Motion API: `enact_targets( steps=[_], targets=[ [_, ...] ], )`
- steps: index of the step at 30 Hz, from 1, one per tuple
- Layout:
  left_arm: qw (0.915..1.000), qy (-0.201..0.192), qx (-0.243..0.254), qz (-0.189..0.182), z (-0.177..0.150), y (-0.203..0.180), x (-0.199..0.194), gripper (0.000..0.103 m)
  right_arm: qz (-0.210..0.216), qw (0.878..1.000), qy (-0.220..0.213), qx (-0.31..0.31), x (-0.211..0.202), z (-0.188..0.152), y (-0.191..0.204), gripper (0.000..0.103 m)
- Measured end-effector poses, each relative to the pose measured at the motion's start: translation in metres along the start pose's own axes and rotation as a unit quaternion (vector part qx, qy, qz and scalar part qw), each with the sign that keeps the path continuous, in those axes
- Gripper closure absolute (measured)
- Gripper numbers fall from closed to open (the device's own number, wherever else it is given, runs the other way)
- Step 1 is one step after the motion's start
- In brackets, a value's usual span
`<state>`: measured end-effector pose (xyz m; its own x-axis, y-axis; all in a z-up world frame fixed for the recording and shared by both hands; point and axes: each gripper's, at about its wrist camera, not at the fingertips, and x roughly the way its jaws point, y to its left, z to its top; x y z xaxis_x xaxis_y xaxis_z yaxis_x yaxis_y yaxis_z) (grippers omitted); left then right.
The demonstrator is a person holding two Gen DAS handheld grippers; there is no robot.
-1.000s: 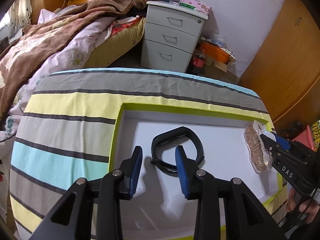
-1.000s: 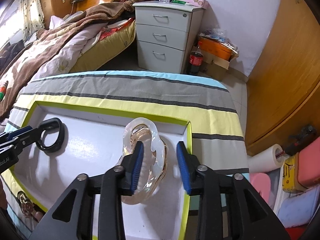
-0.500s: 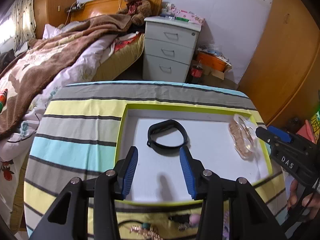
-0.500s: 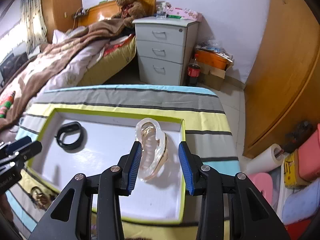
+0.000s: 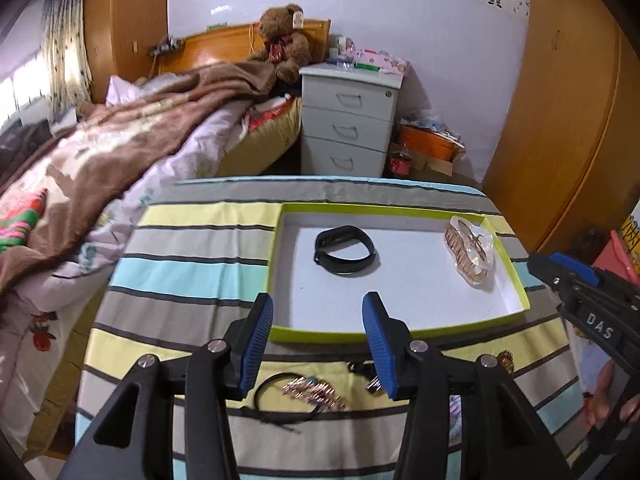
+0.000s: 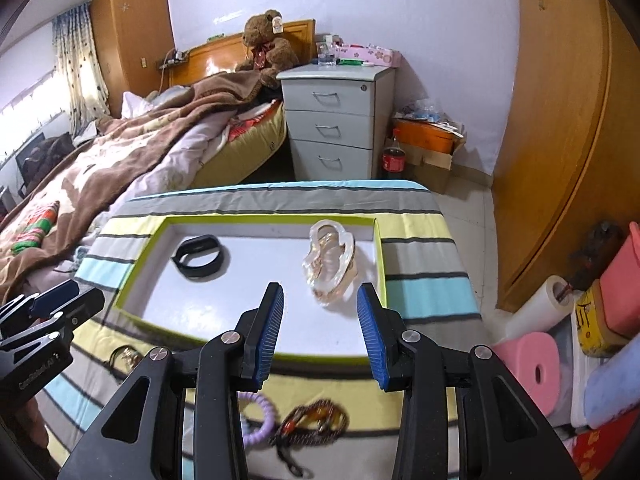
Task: Organize jewelry
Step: 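Withdraw both open tools from the box back toward the remaining jewelry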
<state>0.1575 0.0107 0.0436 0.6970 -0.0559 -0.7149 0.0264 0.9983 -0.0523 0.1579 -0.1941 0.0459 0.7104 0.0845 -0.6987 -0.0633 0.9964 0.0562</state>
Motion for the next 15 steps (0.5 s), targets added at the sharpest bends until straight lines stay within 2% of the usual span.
enact_targets(
  steps=[11, 15],
  targets=[
    [0.9996, -0.025, 0.012, -0.005, -0.035, 0.009, -0.03, 0.054, 0.014, 1.0, -0.017, 0.002, -0.027, -0.037, 0.006, 0.064],
    [0.9997, -0.011, 0.01, -0.018, -0.051, 0.016, -0.03, 0.054, 0.018, 1.0, -0.024, 0.004, -0.03, -0.057, 0.001, 0.064]
  ],
)
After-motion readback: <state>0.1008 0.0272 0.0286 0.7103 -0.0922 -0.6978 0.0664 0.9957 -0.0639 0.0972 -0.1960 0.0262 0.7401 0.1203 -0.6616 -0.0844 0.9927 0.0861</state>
